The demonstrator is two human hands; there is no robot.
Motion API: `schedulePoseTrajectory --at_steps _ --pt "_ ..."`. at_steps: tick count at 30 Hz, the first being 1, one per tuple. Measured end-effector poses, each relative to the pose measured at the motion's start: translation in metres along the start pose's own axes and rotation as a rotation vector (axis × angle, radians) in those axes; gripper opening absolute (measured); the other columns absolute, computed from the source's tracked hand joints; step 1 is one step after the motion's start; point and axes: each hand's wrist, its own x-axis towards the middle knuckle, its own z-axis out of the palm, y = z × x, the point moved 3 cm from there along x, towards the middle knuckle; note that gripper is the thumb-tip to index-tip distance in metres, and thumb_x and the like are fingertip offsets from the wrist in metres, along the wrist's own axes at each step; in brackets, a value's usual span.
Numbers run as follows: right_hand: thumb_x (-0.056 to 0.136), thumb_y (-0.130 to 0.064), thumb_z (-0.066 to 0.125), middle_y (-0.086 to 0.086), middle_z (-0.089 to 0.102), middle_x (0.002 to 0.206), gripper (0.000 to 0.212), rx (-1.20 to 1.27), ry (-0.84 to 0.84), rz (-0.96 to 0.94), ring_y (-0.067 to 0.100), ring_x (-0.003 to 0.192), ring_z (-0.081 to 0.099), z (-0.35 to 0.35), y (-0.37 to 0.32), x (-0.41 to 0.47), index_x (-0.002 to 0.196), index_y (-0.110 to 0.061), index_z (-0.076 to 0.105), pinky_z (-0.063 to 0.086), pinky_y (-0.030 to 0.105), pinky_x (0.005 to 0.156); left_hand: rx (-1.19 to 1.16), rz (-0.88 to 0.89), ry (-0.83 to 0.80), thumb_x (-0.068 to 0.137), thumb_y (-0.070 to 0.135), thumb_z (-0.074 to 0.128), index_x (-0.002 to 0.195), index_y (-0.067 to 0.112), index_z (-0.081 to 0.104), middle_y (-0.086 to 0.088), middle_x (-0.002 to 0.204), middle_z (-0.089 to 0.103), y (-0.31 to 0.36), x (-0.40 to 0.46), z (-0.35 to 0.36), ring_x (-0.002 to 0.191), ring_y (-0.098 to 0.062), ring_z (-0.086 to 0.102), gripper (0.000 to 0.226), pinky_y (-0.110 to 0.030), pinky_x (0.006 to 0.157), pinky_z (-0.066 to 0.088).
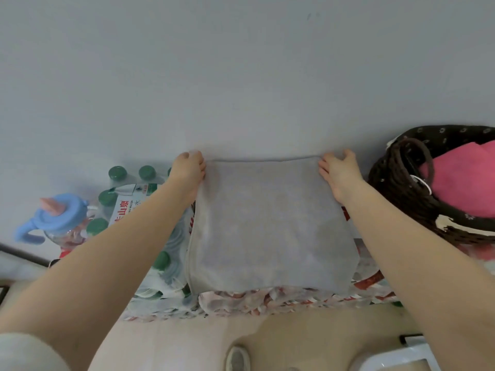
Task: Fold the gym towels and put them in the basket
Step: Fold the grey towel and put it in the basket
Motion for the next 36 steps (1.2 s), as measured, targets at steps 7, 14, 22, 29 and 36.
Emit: schedulePoseTrajectory --at_steps 7,14,22,29,36 --pt "0.088 -0.005 0.047 0.007 0.055 0.125 0.052 -0.418 0.019 -0.254 0.019 0.113 0.053 -0.038 0.038 -0.055 0.139 -0.013 0.035 0.041 0.035 0.100 0.199 -0.092 -0.051 0.086 0.026 0.049 0.128 0.000 0.044 -0.022 0.120 0.057 -0.051 -0.056 -0.033 0.102 -0.034 0.057 0.049 -0.039 0.085 0.049" --pt "0.092 -0.006 0.046 0.000 0.054 0.105 0.029 -0.500 0.209 -0.293 0.014 0.095 0.049 -0.072 0.066 -0.129 0.120 -0.009 0.052 0.039 0.028 0.085 0.349 -0.076 -0.133 0.097 0.032 0.040 0.082 0.015 0.054 -0.004 0.093 0.058 -0.075 -0.113 -0.056 0.094 -0.024 0.054 0.027 -0.036 0.088 0.048" --pt "0.094 -0.022 0.048 0.003 0.054 0.095 0.024 -0.367 0.190 -0.123 0.018 0.086 0.050 -0.080 0.098 -0.170 0.111 -0.006 0.054 0.040 0.031 0.077 0.330 -0.103 -0.158 0.096 0.032 0.045 0.125 0.003 0.050 -0.003 0.116 0.054 -0.114 -0.149 -0.065 0.105 -0.021 0.050 0.041 -0.030 0.090 0.037" --pt "0.096 -0.030 0.046 0.004 0.056 0.104 0.019 -0.173 0.074 0.108 0.028 0.108 0.053 -0.094 0.110 -0.179 0.089 -0.015 0.055 0.043 0.046 0.101 0.291 -0.113 -0.241 0.097 0.021 0.044 0.116 0.006 0.051 -0.008 0.110 0.056 -0.136 -0.166 -0.069 0.095 -0.021 0.054 0.026 -0.025 0.075 0.050" --pt "0.095 -0.022 0.049 -0.003 0.046 0.076 0.010 -0.100 0.078 -0.069 0.008 0.052 0.041 -0.114 0.093 -0.199 0.102 -0.015 0.050 0.035 0.011 0.034 0.132 -0.043 -0.182 0.099 0.013 0.032 0.086 0.016 0.051 -0.002 0.083 0.057 -0.121 -0.180 -0.075 0.054 -0.013 0.061 0.023 -0.021 0.053 0.055"
